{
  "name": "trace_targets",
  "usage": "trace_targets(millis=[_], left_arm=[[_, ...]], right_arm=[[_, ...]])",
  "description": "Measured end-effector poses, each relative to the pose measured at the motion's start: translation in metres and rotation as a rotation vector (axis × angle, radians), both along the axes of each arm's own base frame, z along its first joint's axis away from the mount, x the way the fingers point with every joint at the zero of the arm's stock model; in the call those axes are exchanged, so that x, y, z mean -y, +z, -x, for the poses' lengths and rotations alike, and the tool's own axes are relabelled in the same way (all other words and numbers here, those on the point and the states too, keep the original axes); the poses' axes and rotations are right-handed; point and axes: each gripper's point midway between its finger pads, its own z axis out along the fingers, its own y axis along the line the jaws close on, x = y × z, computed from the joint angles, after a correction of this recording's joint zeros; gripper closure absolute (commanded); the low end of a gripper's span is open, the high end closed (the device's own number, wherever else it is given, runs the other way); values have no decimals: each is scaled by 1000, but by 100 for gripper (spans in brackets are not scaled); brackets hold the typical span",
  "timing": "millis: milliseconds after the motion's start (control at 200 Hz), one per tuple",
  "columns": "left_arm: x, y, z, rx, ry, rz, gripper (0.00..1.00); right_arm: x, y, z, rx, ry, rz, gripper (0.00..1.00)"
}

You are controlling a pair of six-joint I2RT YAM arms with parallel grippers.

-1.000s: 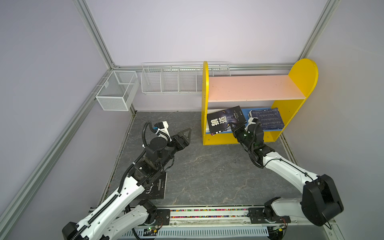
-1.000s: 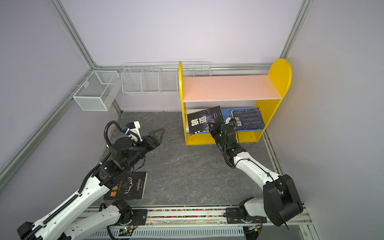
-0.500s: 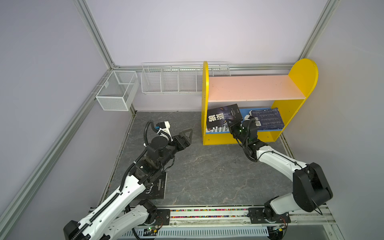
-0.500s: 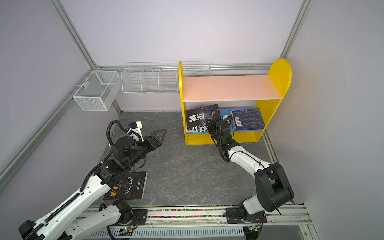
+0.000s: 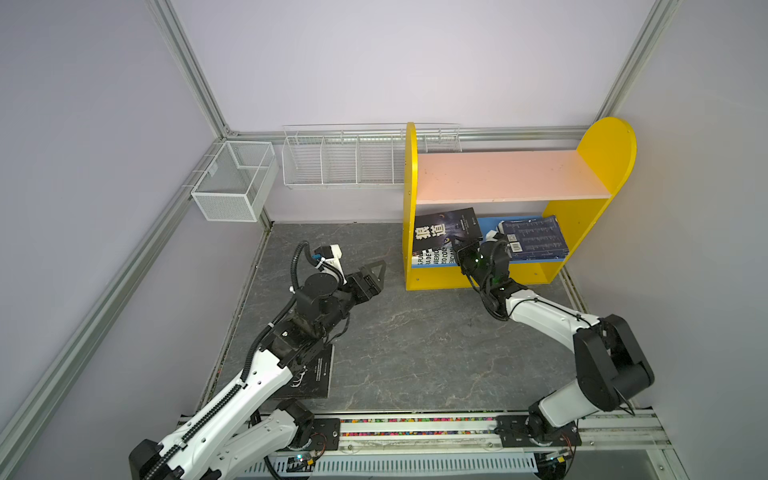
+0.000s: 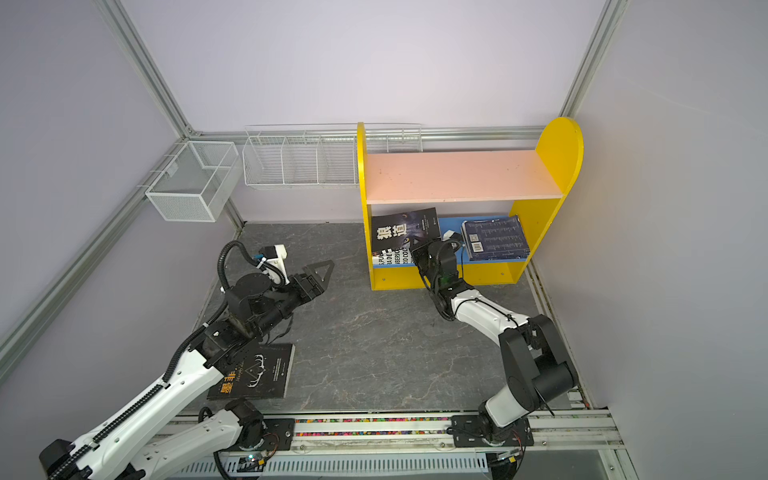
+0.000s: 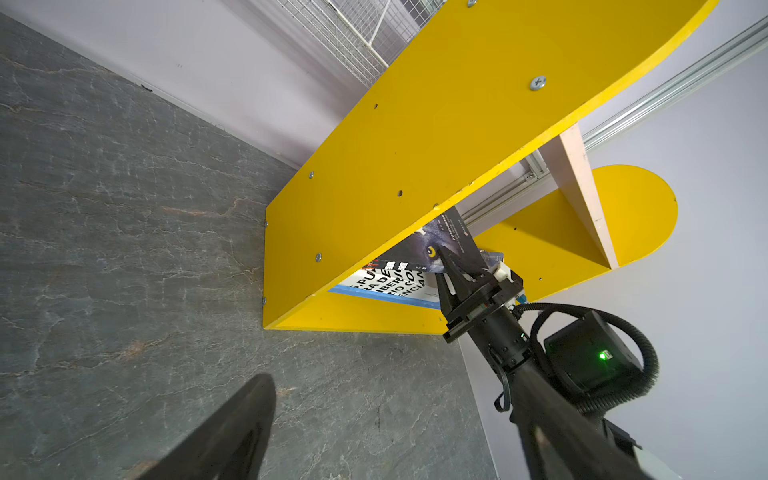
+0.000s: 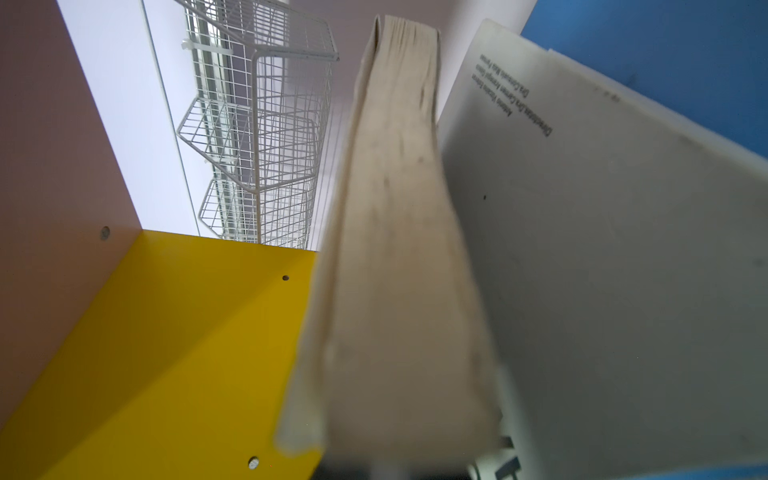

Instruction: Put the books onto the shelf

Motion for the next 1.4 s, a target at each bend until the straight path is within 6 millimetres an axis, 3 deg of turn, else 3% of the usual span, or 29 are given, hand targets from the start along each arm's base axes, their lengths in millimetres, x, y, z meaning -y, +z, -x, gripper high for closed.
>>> trace_targets(millis=[355, 555, 685, 990, 1220, 1400], left_arm=[[0, 0, 0, 0, 0, 1, 10], [0, 1, -1, 5, -1, 5, 10], [1, -1, -1, 2, -7, 7, 10], [3, -1, -1, 3, -13, 17, 10], [2, -6, -1, -2, -13, 13, 10], [2, -6, -1, 0, -10, 15, 10]], right_arm=[[0, -2, 0, -7, -1, 0, 94], [1, -11, 5, -53, 9, 32, 68], [-4, -19, 10, -117, 39, 80, 59], [-8, 5, 26, -162, 91, 188, 44], [1, 23, 41, -185, 103, 276, 26], [15, 41, 51, -165, 81, 351, 26]])
